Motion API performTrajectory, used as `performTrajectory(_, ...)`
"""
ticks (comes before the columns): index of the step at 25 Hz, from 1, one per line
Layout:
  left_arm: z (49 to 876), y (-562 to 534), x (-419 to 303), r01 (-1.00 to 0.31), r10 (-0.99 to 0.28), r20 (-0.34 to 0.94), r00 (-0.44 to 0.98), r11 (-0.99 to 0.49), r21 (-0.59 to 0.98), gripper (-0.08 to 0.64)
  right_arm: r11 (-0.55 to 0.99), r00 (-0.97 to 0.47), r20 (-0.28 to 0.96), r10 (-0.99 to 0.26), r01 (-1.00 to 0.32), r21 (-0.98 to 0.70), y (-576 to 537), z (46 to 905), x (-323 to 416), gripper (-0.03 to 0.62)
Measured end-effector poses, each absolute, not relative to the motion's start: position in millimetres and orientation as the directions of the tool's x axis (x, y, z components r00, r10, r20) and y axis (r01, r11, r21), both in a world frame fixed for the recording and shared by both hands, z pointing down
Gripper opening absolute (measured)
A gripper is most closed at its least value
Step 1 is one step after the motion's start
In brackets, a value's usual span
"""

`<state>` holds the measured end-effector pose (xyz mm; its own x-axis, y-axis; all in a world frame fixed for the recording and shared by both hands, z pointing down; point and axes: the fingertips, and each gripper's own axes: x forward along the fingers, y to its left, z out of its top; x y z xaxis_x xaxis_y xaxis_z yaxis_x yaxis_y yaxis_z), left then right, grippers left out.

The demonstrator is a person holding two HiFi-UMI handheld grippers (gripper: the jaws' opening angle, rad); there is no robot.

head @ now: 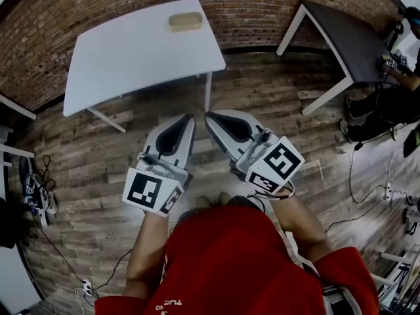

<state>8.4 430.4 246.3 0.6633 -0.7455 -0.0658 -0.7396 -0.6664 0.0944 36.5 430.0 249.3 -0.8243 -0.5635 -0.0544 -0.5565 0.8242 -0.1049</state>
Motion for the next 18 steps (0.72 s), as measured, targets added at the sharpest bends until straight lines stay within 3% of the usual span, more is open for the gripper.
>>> performTrajectory(18,258,360,-26,-0.730,-0.738,-0.079,0.670,-0.674,0.112,0.014,0.797,-0.800,-0.036,-0.599,-0.591,-0.127,360,262,21,0.031)
